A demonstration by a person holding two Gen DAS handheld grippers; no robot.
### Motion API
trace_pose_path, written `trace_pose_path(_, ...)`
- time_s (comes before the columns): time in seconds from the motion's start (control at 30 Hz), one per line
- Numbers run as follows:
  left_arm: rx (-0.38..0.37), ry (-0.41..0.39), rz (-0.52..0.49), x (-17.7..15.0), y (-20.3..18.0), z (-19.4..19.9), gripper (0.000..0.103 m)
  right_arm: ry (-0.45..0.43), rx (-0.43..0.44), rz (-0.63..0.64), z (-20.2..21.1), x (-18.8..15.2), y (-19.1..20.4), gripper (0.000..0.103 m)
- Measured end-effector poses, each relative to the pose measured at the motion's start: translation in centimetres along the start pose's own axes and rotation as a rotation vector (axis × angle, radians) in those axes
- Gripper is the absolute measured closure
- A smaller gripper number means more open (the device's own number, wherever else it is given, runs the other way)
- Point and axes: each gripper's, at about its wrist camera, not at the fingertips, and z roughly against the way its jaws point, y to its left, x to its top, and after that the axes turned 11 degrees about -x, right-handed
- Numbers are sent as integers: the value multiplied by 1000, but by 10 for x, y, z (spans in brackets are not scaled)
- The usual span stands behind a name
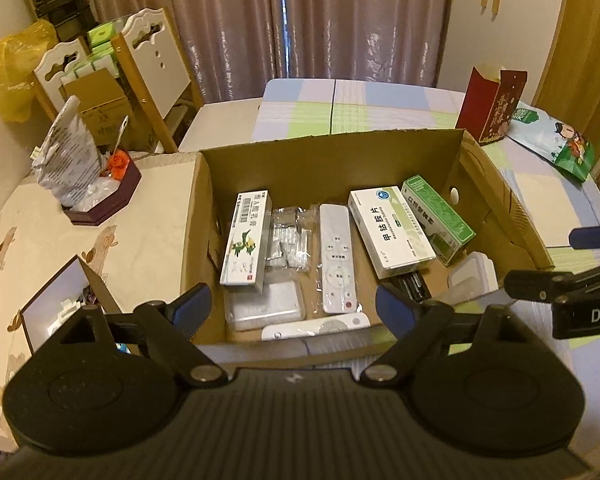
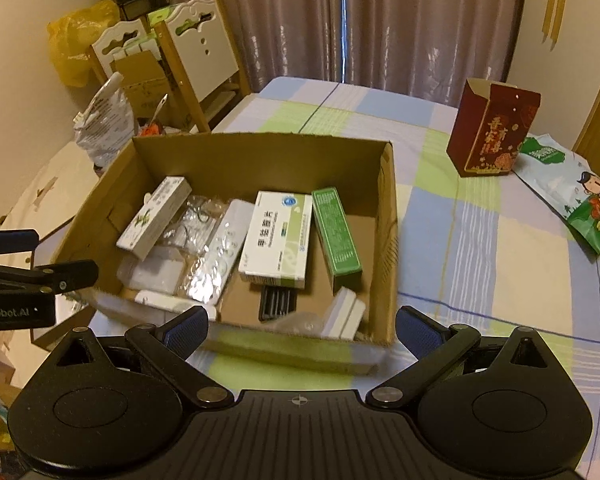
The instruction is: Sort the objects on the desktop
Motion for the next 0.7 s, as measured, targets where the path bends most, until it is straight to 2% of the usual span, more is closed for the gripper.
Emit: trace_pose_path(0.7,81,-31,56,-41,-38,38,16,-13,52,104,27,-37,-13,1)
